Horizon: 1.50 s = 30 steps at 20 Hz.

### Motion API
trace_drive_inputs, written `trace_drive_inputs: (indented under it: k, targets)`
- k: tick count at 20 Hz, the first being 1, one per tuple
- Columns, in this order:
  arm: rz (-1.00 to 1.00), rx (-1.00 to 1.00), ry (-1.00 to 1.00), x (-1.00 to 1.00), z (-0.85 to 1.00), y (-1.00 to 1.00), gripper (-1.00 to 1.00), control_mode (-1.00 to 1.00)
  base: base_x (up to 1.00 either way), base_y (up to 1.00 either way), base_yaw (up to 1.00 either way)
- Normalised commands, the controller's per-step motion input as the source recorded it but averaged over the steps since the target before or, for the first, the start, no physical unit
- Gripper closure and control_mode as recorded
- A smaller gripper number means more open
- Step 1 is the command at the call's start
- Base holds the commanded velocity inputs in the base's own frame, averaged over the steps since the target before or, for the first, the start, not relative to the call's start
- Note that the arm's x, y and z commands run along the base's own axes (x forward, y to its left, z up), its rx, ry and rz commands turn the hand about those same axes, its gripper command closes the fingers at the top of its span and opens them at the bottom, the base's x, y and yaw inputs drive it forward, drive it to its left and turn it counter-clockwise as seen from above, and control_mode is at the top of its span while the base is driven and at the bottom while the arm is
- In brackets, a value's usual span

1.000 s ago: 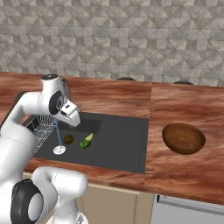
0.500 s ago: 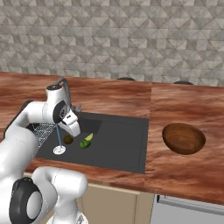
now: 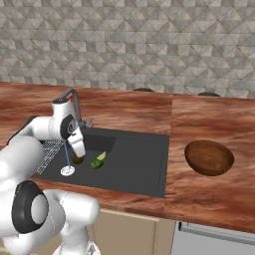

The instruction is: Pick the avocados from the sink and place them in one bowl. Place the lemon wedge in the other bowl. Then turn off the sink faucet.

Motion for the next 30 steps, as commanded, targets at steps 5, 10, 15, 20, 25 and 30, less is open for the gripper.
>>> trace_drive_inputs:
  k: [5,10,15,20,25,30]
  targets:
    - [-0.19,0.0,0.02,0.23,-0.11,0.14,-1.0,-1.0,0.0,0.0,0.0]
    - [-0.07,0.0,0.0,0.11,-0.17,0.0,-1.0,-1.0,0.0,0.0,0.0]
    - [-0.04,0.0,0.0,0.04,-0.24,0.0,-1.0,-1.0,0.0,0.0,0.0]
    - [-0.02,0.0,0.0,0.01,-0.28,0.0,-1.0,-1.0,0.0,0.0,0.0]
    - [-0.01,0.0,0.0,0.04,-0.26,0.0,-1.0,-1.0,0.0,0.0,0.0]
    - [-0.01,0.0,0.0,0.08,-0.27,0.0,-1.0,-1.0,0.0,0.0,0.0]
